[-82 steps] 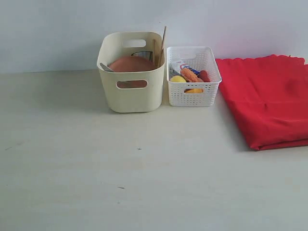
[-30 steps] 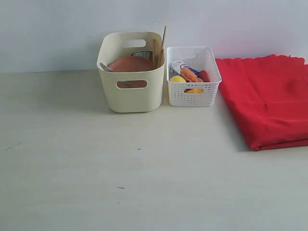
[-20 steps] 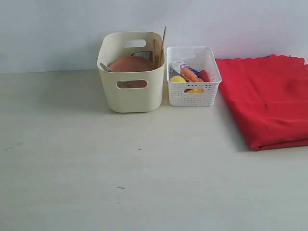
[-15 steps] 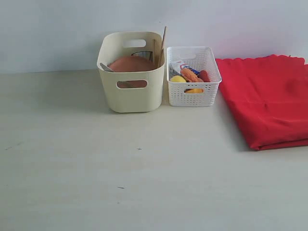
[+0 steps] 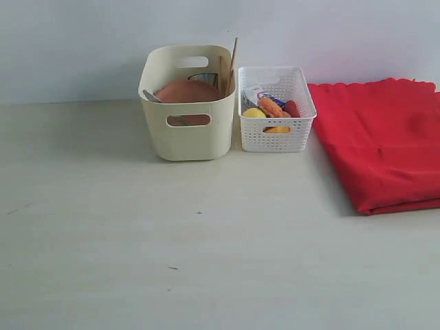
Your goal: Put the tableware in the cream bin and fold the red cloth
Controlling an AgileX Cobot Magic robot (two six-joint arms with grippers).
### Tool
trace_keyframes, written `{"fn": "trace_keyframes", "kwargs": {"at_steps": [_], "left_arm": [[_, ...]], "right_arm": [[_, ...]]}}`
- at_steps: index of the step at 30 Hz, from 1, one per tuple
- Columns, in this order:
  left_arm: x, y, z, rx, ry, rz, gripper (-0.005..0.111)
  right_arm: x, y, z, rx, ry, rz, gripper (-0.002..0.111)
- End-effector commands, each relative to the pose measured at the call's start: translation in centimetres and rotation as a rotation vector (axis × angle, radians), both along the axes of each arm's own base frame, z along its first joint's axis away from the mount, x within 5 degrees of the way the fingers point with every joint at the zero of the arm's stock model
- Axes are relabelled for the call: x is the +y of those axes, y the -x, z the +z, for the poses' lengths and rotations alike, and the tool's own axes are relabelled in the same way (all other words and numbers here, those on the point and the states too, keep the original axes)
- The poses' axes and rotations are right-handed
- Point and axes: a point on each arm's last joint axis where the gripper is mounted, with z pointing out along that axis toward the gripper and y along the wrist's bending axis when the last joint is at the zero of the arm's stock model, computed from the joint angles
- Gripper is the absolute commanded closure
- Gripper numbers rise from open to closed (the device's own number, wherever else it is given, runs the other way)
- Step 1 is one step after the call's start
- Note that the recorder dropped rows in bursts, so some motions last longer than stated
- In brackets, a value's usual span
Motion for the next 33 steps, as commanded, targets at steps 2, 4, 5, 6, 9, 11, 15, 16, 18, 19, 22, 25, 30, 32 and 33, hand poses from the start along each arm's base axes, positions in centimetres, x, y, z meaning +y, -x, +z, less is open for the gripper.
{"fn": "trace_keyframes", "kwargs": {"at_steps": [2, 4, 5, 6, 9, 11, 15, 16, 18, 19, 22, 25, 30, 32, 33], "left_arm": [[0.0, 0.0, 0.0, -0.007, 0.001, 0.002, 0.107], [0.0, 0.0, 0.0, -0.007, 0.001, 0.002, 0.107], [0.0, 0.0, 0.0, -0.007, 0.001, 0.002, 0.107], [0.0, 0.0, 0.0, -0.007, 0.001, 0.002, 0.107], [0.0, 0.0, 0.0, -0.007, 0.001, 0.002, 0.107], [0.0, 0.0, 0.0, -0.007, 0.001, 0.002, 0.107], [0.0, 0.0, 0.0, -0.007, 0.001, 0.002, 0.107], [0.0, 0.0, 0.0, -0.007, 0.001, 0.002, 0.107], [0.0, 0.0, 0.0, -0.007, -0.001, 0.002, 0.107], [0.0, 0.0, 0.0, -0.007, -0.001, 0.002, 0.107], [0.0, 0.0, 0.0, -0.007, -0.001, 0.002, 0.107], [0.0, 0.0, 0.0, -0.007, -0.001, 0.002, 0.107], [0.0, 0.0, 0.0, -0.007, -0.001, 0.002, 0.107], [0.0, 0.0, 0.0, -0.007, -0.001, 0.002, 0.107], [0.0, 0.0, 0.0, -0.007, -0.001, 0.002, 0.107]], "right_arm": [[0.0, 0.0, -0.2, -0.003, 0.006, 0.003, 0.108], [0.1, 0.0, -0.1, -0.004, -0.023, 0.004, 0.108], [0.1, 0.0, -0.1, -0.003, -0.044, 0.006, 0.108], [0.1, 0.0, 0.0, -0.01, -0.062, 0.012, 0.108], [0.2, 0.5, 0.4, -0.059, -0.092, 0.079, 0.108], [0.2, 1.0, 0.8, -0.104, -0.099, 0.133, 0.108], [0.2, 1.2, 1.1, -0.143, -0.11, 0.177, 0.108], [0.1, 1.2, 1.1, -0.144, -0.115, 0.17, 0.108], [-0.2, 1.1, 1.1, -0.137, -0.134, 0.134, 0.108], [-0.3, 1.1, 1.0, -0.127, -0.149, 0.116, 0.108], [-0.5, 1.0, 0.9, -0.112, -0.176, 0.094, 0.108], [-0.6, 0.5, 0.2, -0.092, -0.193, 0.071, 0.108], [-1.8, 0.0, -1.9, -0.052, -0.285, -0.079, 0.108], [-2.1, -0.1, -2.9, -0.05, -0.254, -0.113, 0.108], [-2.2, -0.1, -3.4, -0.051, -0.229, -0.122, 0.108]]}}
